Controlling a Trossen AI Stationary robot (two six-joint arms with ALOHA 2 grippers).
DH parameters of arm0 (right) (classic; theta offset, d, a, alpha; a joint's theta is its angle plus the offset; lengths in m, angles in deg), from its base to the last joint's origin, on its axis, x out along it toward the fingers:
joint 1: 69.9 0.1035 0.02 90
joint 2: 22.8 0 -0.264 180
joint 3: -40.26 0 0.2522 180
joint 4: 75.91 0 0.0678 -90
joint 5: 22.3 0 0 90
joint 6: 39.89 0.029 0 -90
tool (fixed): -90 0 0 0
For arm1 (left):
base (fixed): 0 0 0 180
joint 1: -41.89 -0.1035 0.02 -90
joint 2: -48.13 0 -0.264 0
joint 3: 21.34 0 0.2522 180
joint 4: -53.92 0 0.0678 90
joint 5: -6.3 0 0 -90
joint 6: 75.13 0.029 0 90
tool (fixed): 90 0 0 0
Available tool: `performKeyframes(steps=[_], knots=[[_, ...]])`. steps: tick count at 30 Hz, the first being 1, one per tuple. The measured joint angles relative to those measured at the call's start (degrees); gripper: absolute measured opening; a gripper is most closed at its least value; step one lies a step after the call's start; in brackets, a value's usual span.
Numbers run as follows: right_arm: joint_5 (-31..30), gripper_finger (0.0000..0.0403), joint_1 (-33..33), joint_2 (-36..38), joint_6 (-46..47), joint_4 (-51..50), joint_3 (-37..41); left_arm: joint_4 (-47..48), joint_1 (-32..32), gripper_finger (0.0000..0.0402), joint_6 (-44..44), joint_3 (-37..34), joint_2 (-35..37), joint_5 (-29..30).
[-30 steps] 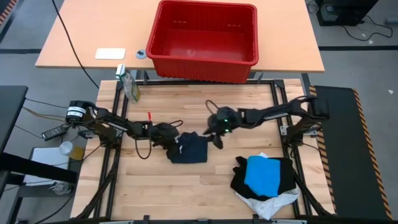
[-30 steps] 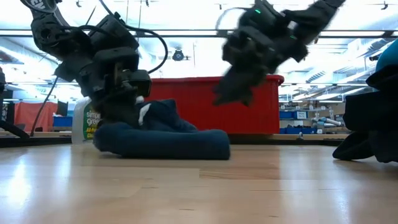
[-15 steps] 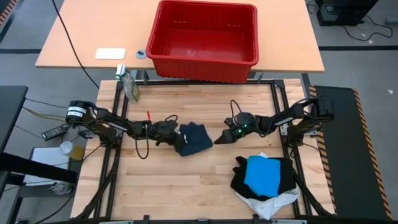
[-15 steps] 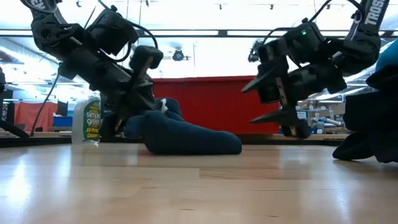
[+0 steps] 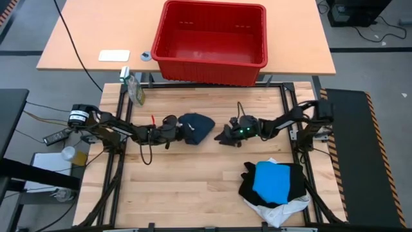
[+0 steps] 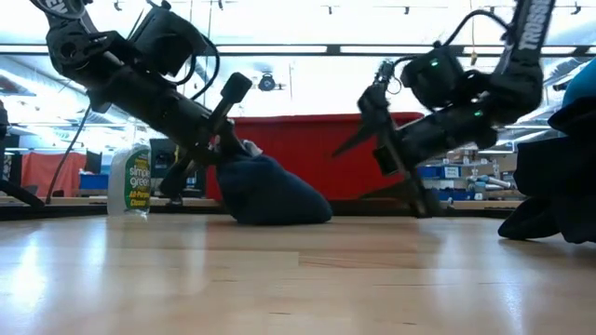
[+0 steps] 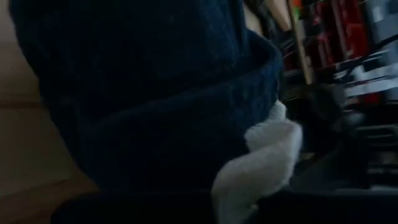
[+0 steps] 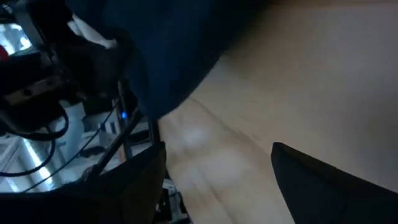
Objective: Fold laundry
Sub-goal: Stack the folded dark blue shorts on top of the folded blue shorts
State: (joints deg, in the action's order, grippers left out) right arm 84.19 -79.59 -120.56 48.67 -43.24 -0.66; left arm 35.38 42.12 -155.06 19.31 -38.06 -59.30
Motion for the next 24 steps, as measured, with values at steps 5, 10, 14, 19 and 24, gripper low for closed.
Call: performKeyframes(steps=[5,10,14,19,24], knots=[[-1.84,0.0297,0.02,-8.92,6.45,9.65,-5.71,0.81,0.0,0.001,-0.64,0.92,0.0,0.49],[-7.35,0.0297,0.78,-17.87,20.5,20.28,-10.37,2.98,0.01,0.001,-4.02,1.62,-0.13,3.39],[-13.65,0.0298,2.49,-24.2,31.27,28.83,-13.35,3.52,0.0,0.001,-6.75,1.62,-0.15,5.52],[-17.74,0.0298,4.25,-28.77,38.19,30.88,-16.94,3.45,0.0,0.001,-8.36,1.62,-0.15,5.97],[-13.63,0.0297,4.67,-28.64,33.82,31.91,-17.19,4.69,-0.39,0.001,-8.58,1.62,-0.15,5.98]])
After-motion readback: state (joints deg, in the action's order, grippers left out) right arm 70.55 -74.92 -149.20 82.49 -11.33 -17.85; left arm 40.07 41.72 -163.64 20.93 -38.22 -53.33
